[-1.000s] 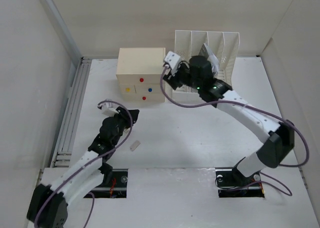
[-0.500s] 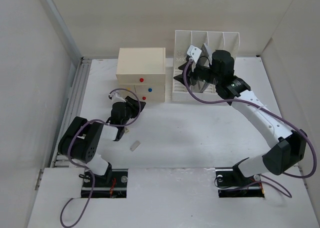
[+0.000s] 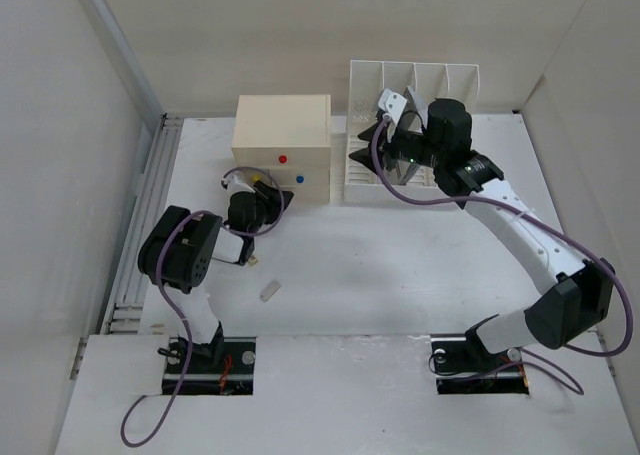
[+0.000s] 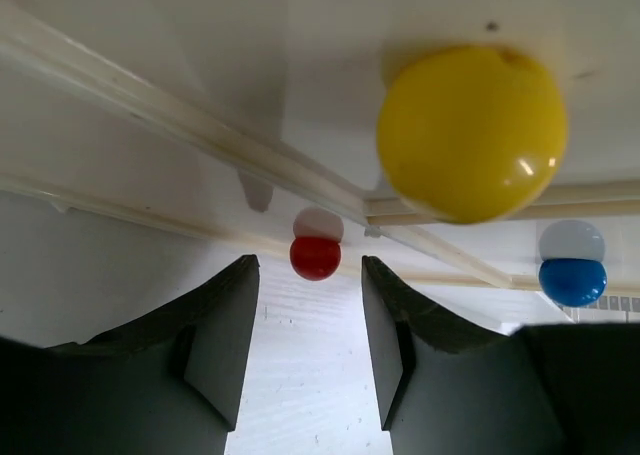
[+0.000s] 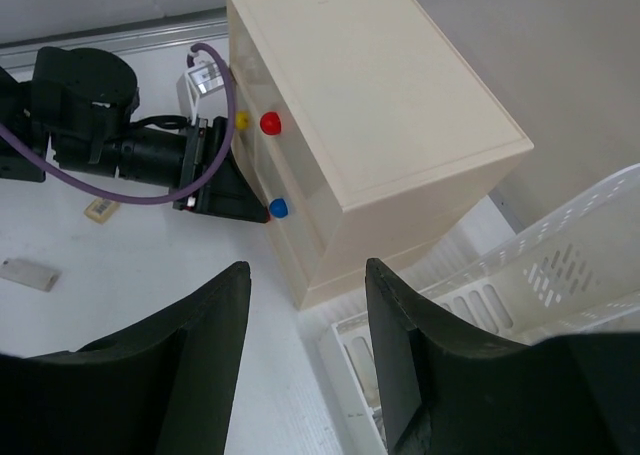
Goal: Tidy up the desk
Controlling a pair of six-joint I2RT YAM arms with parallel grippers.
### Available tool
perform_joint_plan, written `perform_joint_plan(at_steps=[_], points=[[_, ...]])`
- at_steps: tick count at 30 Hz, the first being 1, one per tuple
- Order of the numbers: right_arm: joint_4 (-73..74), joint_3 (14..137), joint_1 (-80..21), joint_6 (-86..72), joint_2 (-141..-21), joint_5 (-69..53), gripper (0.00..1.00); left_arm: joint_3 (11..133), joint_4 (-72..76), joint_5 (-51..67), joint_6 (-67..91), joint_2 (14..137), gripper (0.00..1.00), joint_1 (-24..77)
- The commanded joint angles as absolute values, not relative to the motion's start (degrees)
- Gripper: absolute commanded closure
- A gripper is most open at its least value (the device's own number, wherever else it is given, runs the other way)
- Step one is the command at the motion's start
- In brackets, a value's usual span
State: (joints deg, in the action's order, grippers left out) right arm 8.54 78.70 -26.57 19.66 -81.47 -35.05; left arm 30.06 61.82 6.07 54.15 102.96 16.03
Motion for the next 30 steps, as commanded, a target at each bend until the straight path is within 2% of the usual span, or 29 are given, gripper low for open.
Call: perform_joint_plan(at_steps=[1, 4, 5, 9, 13, 22, 24, 27, 30], points=[[6.77, 78.66, -26.02, 18.98, -81.56, -36.83, 0.45, 34.27, 64.07, 7.56, 54.67, 103.62, 0.57, 15.47], [6.77, 78.66, -26.02, 18.98, -81.56, -36.83, 0.45, 34.89, 63.46, 7.56, 54.67, 104.85, 0.66, 14.94], [6.77, 78.66, -26.02, 18.98, -81.56, -36.83, 0.45, 35.5, 63.46, 7.56, 54.67, 104.85, 0.76, 14.94], [6.77, 78.66, -26.02, 18.98, -82.09, -36.83, 0.45, 34.98, 63.45, 7.56, 54.67, 104.85, 0.95, 14.94], [6.77, 78.66, -26.02, 18.98, -82.09, -37.35, 0.45, 29.98, 66.26, 7.56, 55.28, 102.57, 0.96, 14.94], [6.77, 78.13, -26.02, 18.98, -83.14, -40.16, 0.45, 13.03, 75.32, 6.25, 58.45, 95.19, 0.96, 17.57], [6.77, 78.13, -26.02, 18.98, -83.14, -40.17, 0.45, 12.39, 75.32, 6.24, 58.45, 93.96, 0.95, 18.19], [6.77, 78.13, -26.02, 18.98, -83.67, -40.17, 0.45, 11.69, 75.32, 5.71, 57.84, 93.43, 0.8, 18.72], [6.77, 78.13, -26.02, 18.98, -83.67, -40.17, 0.45, 11.69, 74.8, 6.24, 57.22, 91.33, 0.58, 18.72]])
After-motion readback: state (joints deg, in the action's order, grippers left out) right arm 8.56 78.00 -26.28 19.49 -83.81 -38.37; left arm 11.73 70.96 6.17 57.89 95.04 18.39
